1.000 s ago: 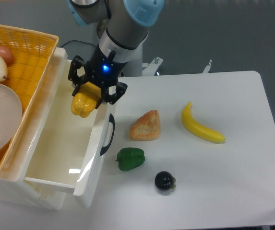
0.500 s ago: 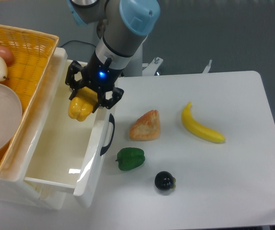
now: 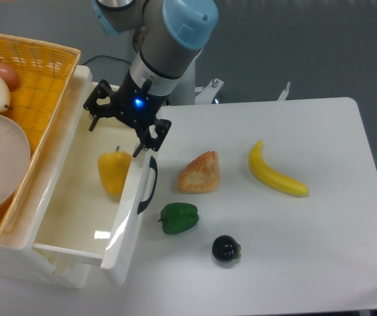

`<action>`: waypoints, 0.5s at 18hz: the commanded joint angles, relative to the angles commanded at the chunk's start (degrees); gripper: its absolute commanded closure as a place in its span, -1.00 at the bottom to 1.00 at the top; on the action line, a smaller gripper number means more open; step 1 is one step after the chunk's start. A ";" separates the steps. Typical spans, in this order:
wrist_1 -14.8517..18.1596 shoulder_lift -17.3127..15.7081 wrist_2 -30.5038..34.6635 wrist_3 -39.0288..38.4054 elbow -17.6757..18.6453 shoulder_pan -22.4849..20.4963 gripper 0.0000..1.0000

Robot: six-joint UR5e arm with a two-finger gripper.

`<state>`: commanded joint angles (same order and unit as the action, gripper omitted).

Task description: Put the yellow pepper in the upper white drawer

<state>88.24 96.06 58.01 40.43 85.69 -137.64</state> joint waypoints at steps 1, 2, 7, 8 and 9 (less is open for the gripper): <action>-0.09 0.00 0.00 0.00 0.00 -0.09 -1.00; -0.17 0.09 0.00 0.17 -0.09 -0.09 -1.00; -5.61 0.61 0.44 4.04 -0.26 -1.58 -1.00; -6.76 0.70 1.40 4.39 -0.26 -1.93 -1.00; -6.85 0.88 2.80 4.74 -0.35 -2.11 -1.00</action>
<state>81.39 96.94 60.81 45.17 85.34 -139.74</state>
